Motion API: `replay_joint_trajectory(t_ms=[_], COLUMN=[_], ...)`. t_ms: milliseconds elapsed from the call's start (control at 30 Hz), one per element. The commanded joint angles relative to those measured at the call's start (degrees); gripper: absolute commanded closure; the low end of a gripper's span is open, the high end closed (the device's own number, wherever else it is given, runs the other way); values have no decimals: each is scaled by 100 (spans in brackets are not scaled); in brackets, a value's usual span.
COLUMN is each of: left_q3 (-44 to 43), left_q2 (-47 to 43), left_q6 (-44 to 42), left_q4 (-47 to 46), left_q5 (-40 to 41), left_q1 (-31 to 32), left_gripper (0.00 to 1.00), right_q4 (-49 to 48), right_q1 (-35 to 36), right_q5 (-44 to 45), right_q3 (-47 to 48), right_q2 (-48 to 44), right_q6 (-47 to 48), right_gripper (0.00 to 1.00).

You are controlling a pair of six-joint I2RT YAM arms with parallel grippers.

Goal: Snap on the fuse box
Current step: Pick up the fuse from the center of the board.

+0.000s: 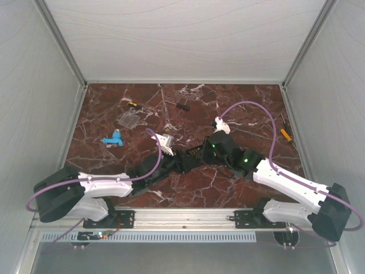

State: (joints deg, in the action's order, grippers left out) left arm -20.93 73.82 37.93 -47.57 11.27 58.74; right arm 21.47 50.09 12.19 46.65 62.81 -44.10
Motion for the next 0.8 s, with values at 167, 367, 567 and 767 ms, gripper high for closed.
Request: replay_joint_trajectory(t_ms=[167, 367, 567, 767], left_q3=[-485, -548, -535, -487], left_q2=[338, 375, 404, 404], left_q6=[-42, -31, -84, -125], left_q4=[-375, -420, -589, -742], left_q5=[156, 181, 258, 437], left_q1=[45, 42, 42, 46], left_gripper=[54, 60, 68, 80], right_q4=[-430, -505, -692, -823], right_q1=[5, 9, 6, 10], right_q5=[131, 46, -71, -212], right_q3=[-226, -312, -439, -586], right_q2=[-345, -330, -339, -380], right_q6=[-329, -433, -591, -792], right_gripper=[89, 90, 90, 91])
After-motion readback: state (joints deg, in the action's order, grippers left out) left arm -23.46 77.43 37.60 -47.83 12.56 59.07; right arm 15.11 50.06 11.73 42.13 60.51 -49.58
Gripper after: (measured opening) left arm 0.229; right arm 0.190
